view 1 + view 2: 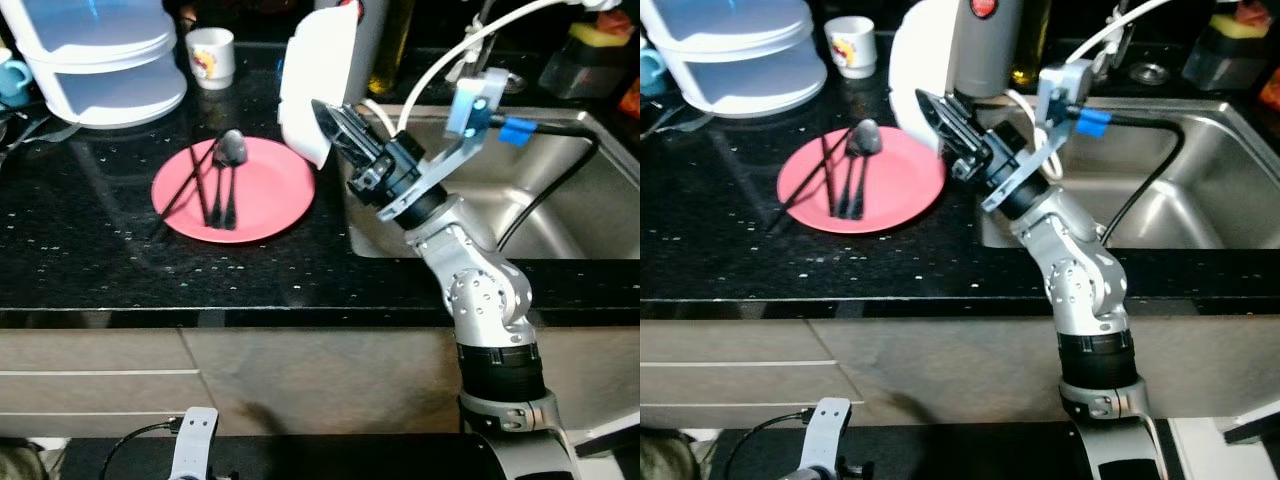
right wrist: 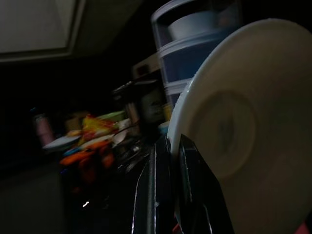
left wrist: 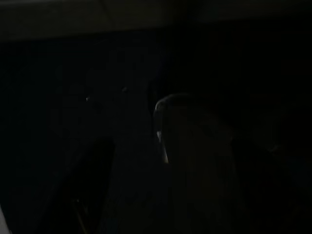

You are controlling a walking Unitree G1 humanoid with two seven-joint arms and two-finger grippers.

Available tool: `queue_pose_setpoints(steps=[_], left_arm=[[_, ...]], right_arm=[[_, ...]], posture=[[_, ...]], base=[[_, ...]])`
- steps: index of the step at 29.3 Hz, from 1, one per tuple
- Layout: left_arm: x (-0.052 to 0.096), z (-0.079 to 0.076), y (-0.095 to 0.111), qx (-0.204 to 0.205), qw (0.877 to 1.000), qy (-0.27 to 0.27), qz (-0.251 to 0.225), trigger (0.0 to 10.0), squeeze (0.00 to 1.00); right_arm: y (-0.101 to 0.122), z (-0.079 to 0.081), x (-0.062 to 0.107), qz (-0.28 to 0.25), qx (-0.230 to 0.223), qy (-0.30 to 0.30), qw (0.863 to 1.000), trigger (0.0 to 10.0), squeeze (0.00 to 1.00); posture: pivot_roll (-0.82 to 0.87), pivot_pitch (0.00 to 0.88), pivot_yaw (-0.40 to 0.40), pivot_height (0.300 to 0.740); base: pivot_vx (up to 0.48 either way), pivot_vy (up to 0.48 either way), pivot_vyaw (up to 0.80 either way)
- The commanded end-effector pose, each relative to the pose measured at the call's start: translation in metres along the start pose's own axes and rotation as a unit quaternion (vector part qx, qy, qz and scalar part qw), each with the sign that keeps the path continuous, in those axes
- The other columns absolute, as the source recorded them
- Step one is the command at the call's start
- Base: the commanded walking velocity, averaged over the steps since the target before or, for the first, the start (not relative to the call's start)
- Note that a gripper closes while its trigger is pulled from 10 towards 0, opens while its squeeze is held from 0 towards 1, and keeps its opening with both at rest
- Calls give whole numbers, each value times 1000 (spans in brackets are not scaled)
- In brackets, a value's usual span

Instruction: Kitchen organization

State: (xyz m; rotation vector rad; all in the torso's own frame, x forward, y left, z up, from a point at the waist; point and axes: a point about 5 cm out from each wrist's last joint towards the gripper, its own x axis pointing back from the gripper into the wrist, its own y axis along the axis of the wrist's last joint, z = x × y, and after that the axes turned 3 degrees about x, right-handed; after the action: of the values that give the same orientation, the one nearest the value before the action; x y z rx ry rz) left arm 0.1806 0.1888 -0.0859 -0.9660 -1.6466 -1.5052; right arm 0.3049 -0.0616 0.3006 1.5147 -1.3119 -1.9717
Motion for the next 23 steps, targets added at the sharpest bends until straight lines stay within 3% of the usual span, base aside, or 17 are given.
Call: queue_pose_setpoints(steps=[1, 4, 6, 8, 16, 18, 23], left_arm=[[0, -3, -8, 4, 1000, -5, 14, 10000, 0], [0, -3, -8, 5, 1000, -5, 14, 10000, 0], [0, -4, -8, 6, 1000, -5, 14, 10000, 0], [0, -4, -8, 7, 1000, -5, 14, 10000, 0], [0, -4, -9, 15, 1000, -1, 14, 10000, 0], [0, -3, -9, 15, 1000, -1, 15, 10000, 0], [0, -4, -9, 12, 1000, -4, 15, 10000, 0]], right_arm=[[5, -2, 2, -4, 14, -4, 1000, 10000, 0], [-1, -4, 1, 21, 44, -18, 999, 10000, 0], [-10, -10, 0, 65, 92, -37, 993, 10000, 0], [-13, -13, 0, 78, 100, -47, 991, 10000, 0], [-26, -25, 3, 138, 167, -89, 972, 10000, 0], [-40, -28, 2, 186, 232, -89, 951, 10000, 0], [-49, -28, -4, 208, 274, -75, 936, 10000, 0]], posture=[[43, 103, -28, 740], [45, 100, -30, 740], [45, 99, -31, 740], [45, 102, -31, 740], [43, 107, -32, 740], [41, 108, -31, 740], [47, 116, -35, 740]], base=[[0, -458, 0], [0, -460, 0], [0, -461, 0], [0, -437, 0], [0, 0, 0], [0, 0, 0], [0, 0, 0]])
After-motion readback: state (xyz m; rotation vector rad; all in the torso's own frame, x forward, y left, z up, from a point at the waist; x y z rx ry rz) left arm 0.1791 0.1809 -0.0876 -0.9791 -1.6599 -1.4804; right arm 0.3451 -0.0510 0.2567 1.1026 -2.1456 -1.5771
